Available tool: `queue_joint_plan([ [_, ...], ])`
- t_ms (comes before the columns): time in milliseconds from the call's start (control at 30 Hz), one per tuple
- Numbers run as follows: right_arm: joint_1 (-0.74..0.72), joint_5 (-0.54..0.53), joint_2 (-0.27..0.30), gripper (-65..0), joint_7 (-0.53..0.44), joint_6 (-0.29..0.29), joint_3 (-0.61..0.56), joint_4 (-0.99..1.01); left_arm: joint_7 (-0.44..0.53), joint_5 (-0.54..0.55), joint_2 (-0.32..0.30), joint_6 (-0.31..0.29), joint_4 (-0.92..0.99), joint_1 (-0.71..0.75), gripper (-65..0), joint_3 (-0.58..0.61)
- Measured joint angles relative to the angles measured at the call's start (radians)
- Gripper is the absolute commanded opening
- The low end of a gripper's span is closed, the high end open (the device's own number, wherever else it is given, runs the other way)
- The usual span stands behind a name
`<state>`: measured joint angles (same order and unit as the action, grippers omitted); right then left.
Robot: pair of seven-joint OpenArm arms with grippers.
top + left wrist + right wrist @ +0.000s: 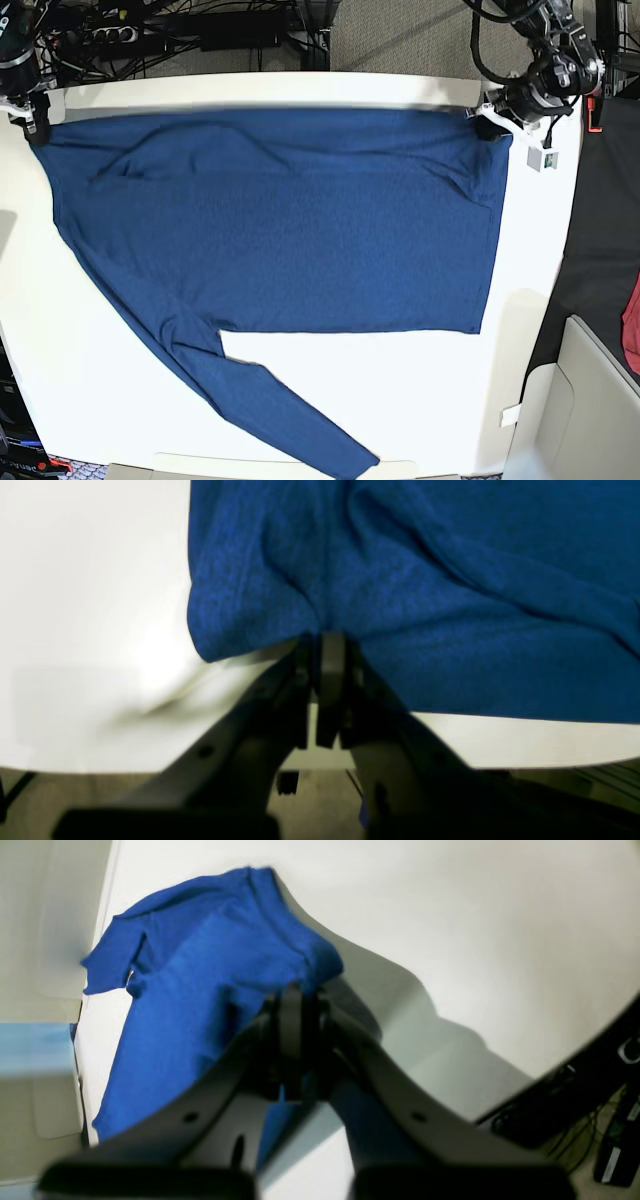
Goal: Fold the T-shirt properly
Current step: 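Regrasp the shoulder corners and drag the shirt toward the robot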
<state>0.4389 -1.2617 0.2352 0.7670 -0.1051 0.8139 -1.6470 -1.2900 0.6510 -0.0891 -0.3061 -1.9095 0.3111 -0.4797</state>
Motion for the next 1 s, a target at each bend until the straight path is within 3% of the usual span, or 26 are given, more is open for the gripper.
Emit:
queue_joint_plan([
  [667, 0.068, -0.035, 0.002, -64.3, 0.008, -0.002, 0.048, -0.003, 0.002, 0.011, 0.0, -0.001, -0.001, 0.06, -64.4, -0.064],
  [1000, 0.085, -0.031, 0.003, -64.3, 0.0, 0.01, 0.048, -0.003, -0.027, 0.003, 0.0, 0.0, -0.001, 0.063, -46.3, -0.064],
])
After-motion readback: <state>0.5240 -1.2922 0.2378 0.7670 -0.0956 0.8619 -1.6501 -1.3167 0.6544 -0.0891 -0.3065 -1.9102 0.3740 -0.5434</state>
